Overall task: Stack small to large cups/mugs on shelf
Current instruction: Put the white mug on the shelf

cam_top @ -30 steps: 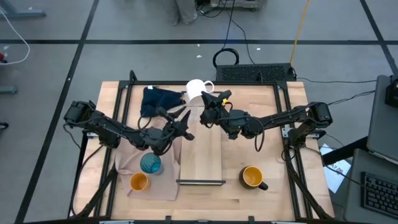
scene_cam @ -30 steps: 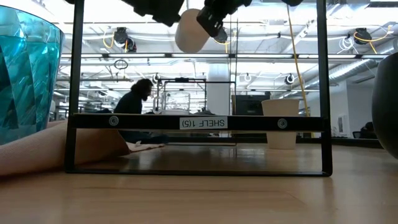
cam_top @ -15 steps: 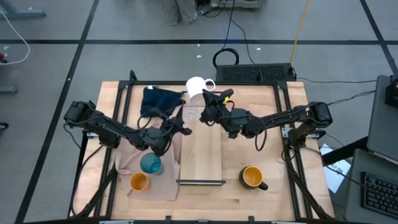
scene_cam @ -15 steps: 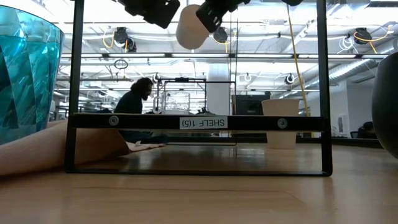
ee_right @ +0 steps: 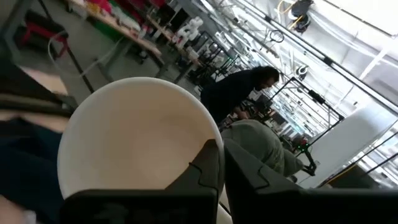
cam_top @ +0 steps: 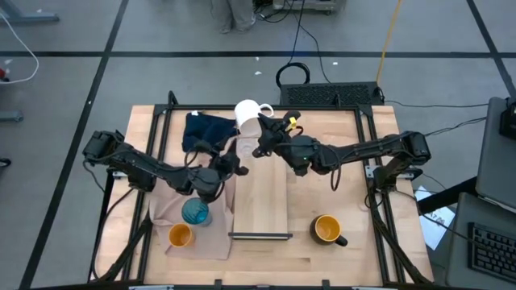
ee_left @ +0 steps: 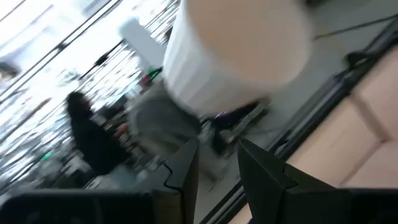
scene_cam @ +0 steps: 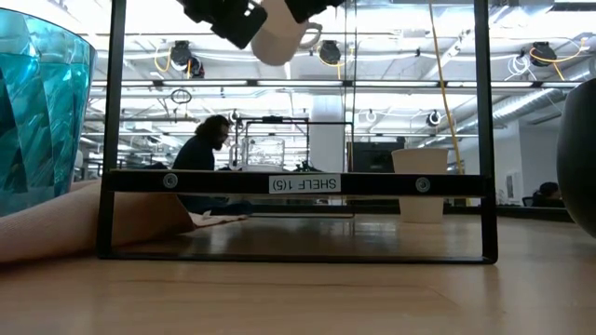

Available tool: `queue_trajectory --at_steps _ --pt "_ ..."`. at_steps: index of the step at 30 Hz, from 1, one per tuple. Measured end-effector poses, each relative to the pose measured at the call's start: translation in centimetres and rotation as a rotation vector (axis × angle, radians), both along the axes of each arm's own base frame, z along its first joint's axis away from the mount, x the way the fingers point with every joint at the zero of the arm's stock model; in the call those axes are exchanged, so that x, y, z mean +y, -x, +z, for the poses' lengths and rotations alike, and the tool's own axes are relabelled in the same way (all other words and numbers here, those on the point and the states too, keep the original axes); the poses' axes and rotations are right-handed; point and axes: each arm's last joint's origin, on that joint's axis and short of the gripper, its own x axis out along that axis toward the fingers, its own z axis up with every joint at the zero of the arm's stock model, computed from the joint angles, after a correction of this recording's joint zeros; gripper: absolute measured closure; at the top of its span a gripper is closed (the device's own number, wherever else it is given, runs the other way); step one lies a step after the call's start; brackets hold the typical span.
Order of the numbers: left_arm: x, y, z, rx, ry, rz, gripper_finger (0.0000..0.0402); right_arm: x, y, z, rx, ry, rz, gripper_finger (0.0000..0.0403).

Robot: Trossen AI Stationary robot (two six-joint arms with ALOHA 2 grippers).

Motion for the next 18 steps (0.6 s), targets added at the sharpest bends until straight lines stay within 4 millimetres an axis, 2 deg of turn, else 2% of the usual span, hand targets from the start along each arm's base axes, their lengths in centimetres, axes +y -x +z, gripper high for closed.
queue_trajectory --at_steps 4,10,14,18 --pt "-0.4 -0.1 0.3 -0.015 0.004 -0.125 0.0289 0.0 0.2 -0.5 0.073 -0.009 0.002 0.0403" --pt "-1.4 0.3 0.5 -0.015 0.003 -0.131 0.0289 0.0 1.8 -0.2 0.159 -0.075 0.071 0.0403" --pt "-2.4 0.7 0.7 -0.007 -0.003 -0.173 0.0289 0.3 3.8 1.1 0.180 -0.169 0.271 0.0403" --pt "-3.4 1.0 0.8 -0.012 -0.001 -0.203 0.0289 0.8 5.2 1.5 0.263 -0.239 0.482 0.0403"
